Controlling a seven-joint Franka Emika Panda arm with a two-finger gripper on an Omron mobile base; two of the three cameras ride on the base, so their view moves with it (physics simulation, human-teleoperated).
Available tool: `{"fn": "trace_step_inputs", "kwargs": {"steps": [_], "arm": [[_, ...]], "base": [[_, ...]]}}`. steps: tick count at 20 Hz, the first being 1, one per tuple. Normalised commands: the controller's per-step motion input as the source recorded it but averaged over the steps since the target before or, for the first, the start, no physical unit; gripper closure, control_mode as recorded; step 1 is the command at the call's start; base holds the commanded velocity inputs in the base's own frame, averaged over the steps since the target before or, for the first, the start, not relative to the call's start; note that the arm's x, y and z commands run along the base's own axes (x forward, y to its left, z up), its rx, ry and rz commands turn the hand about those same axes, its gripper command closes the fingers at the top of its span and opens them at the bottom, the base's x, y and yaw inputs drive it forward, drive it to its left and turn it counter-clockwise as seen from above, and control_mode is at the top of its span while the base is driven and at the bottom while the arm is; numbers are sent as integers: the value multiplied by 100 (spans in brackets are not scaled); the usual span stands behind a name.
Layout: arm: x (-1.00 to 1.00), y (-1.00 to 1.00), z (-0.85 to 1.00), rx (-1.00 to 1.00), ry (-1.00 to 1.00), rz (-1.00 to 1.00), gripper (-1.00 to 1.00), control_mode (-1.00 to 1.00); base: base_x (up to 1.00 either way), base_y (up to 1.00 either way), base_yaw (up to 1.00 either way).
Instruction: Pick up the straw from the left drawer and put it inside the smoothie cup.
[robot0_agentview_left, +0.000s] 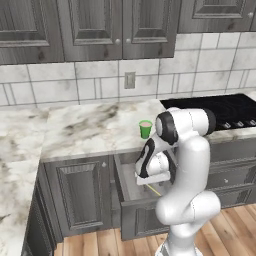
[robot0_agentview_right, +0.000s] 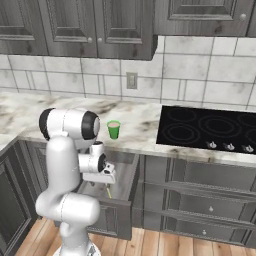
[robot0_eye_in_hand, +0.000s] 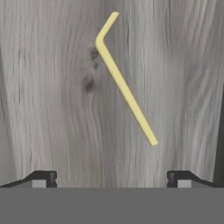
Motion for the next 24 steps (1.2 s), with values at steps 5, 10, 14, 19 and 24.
{"fn": "trace_step_inputs", "kwargs": {"steps": [5,10,14,19,24], "arm": [[11,0,-19,0,0,0,-100,-100],[13,0,-17,0,0,0,-100,-100],[14,0,-14,0,0,0,-100,-100],[12,0,-15,0,0,0,-100,-100],[11,-4,-21,0,-1,0,-100,-100]], "base": [[0,0,0],[0,0,0],[0,0,0],[0,0,0],[0,0,0]]}}
